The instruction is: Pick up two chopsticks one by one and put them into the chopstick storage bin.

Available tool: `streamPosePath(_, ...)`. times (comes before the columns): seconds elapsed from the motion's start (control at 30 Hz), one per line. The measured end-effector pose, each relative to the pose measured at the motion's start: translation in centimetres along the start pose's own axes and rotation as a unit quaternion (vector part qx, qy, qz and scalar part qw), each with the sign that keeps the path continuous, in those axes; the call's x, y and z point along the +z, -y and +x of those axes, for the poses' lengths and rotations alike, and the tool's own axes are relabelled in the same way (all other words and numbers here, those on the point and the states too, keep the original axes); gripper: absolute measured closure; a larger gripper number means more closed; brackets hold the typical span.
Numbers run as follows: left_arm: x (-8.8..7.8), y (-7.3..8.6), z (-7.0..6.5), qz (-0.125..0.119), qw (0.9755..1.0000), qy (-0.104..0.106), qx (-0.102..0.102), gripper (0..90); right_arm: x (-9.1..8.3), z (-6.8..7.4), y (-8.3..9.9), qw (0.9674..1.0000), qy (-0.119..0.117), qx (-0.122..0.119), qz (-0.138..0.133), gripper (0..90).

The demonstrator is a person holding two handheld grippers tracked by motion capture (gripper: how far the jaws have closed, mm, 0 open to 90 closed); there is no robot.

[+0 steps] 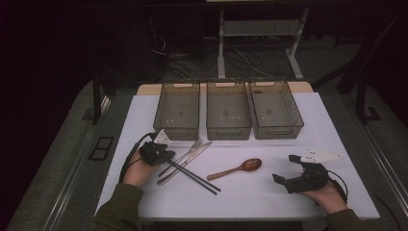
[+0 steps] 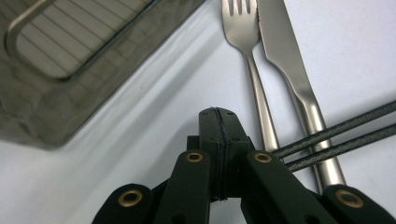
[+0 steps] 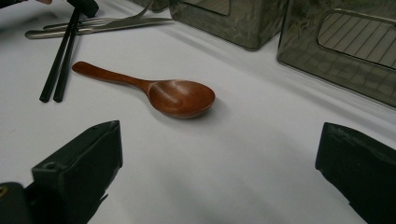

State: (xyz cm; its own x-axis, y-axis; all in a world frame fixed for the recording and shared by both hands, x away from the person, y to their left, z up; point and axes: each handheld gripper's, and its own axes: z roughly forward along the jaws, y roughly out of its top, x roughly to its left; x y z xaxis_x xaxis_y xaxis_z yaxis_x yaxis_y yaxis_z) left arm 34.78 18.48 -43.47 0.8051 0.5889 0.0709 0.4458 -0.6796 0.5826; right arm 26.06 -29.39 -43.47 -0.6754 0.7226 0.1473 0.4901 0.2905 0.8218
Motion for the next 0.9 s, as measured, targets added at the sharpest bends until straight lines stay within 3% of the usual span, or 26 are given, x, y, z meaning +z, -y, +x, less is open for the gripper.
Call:
streamPosePath(0.57,-2.3,2.7,-0.3,0.012,0.9999,-0.002,-0.004,88.8,0.0,0.0,0.0,1.0,-0.001,0.002,-0.001,0.2)
streamPosePath(0.63,-2.7,3.1,-0.6,0.014,0.9998,0.0,-0.012,88.8,0.0,0.0,0.0,1.0,-0.002,0.001,0.0,0.2)
streamPosePath(0.9,-3.6,4.2,-1.3,0.015,0.9998,0.005,-0.008,88.7,-0.1,0.0,-0.1,1.0,-0.002,0.001,-0.001,0.2)
